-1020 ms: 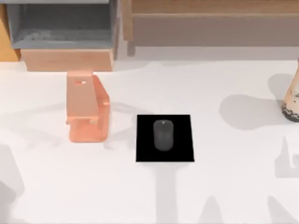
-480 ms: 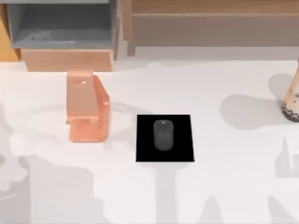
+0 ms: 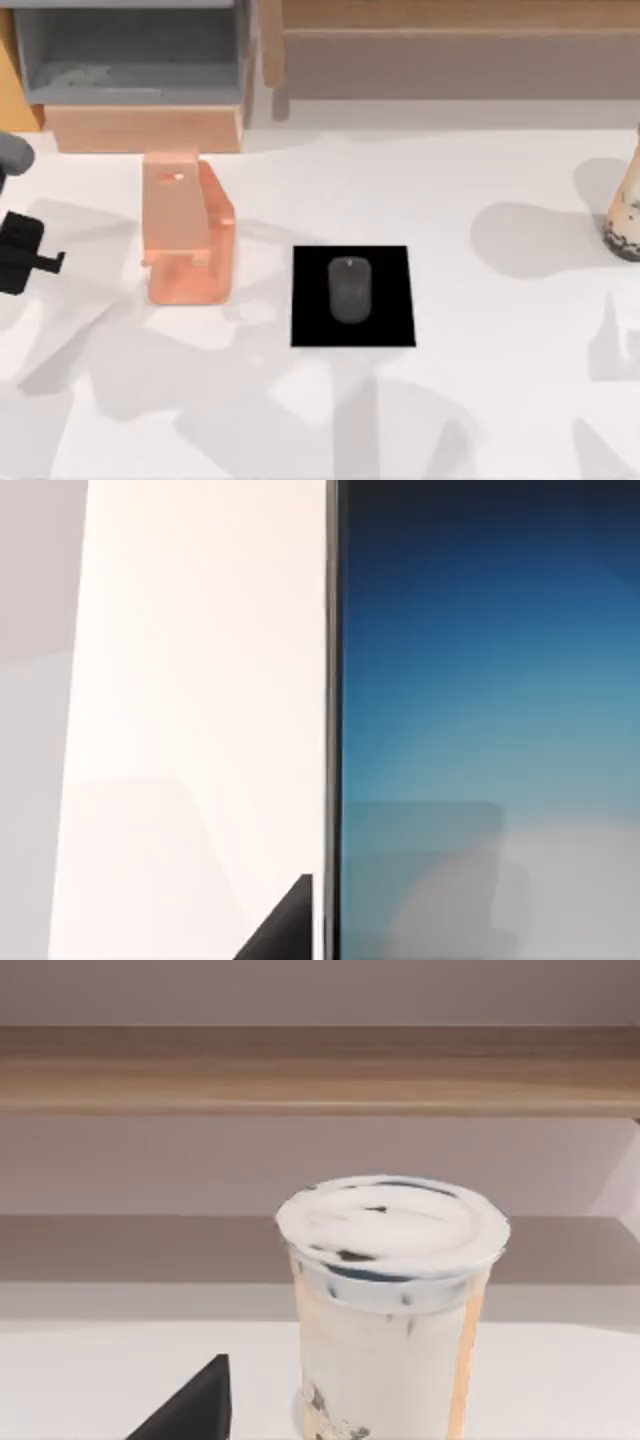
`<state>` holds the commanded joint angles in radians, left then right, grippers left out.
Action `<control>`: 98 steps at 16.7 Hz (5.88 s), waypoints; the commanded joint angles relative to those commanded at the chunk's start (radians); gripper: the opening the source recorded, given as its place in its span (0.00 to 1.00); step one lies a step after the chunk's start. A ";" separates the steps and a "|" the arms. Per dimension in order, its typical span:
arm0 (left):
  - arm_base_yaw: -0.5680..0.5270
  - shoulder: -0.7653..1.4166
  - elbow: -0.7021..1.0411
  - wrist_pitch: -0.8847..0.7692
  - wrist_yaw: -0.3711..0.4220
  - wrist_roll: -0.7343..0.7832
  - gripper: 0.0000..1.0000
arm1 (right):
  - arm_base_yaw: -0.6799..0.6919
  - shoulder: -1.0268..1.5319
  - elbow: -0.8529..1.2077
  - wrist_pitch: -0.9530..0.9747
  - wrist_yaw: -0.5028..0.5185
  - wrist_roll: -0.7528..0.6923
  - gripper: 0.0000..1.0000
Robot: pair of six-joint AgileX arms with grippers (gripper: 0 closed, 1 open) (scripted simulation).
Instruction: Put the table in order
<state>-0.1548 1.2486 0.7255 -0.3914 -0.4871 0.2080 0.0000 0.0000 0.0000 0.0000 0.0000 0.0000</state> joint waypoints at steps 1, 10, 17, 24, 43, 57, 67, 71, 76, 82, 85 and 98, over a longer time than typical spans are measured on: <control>-0.058 -0.013 -0.003 0.032 -0.024 -0.056 0.00 | 0.000 0.000 0.000 0.000 0.000 0.000 1.00; -0.510 -0.029 -0.034 0.333 -0.125 -0.523 0.00 | 0.000 0.000 0.000 0.000 0.000 0.000 1.00; -0.528 -0.026 -0.049 0.350 -0.127 -0.548 0.00 | 0.000 0.000 0.000 0.000 0.000 0.000 1.00; -0.547 0.002 -0.017 0.387 -0.089 -0.476 0.00 | 0.000 0.000 0.000 0.000 0.000 0.000 1.00; -0.425 0.166 -0.021 0.553 -0.036 -0.479 0.38 | 0.000 0.000 0.000 0.000 0.000 0.000 1.00; -0.425 0.166 -0.021 0.553 -0.036 -0.479 1.00 | 0.000 0.000 0.000 0.000 0.000 0.000 1.00; -0.488 0.063 -0.093 0.502 -0.089 -0.519 1.00 | 0.000 0.000 0.000 0.000 0.000 0.000 1.00; -0.486 0.062 -0.092 0.501 -0.089 -0.519 1.00 | 0.000 0.000 0.000 0.000 0.000 0.000 1.00; -0.449 -0.012 -0.128 0.495 -0.058 -0.503 1.00 | 0.000 0.000 0.000 0.000 0.000 0.000 1.00; -0.316 -0.289 -0.261 0.472 0.066 -0.436 1.00 | 0.000 0.000 0.000 0.000 0.000 0.000 1.00; -0.225 -0.476 -0.351 0.457 0.148 -0.392 1.00 | 0.000 0.000 0.000 0.000 0.000 0.000 1.00; 0.141 -1.222 -0.712 0.394 0.475 -0.215 1.00 | 0.000 0.000 0.000 0.000 0.000 0.000 1.00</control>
<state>-0.0139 0.0261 0.0136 0.0023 -0.0124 -0.0067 0.0000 0.0000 0.0000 0.0000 0.0000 0.0000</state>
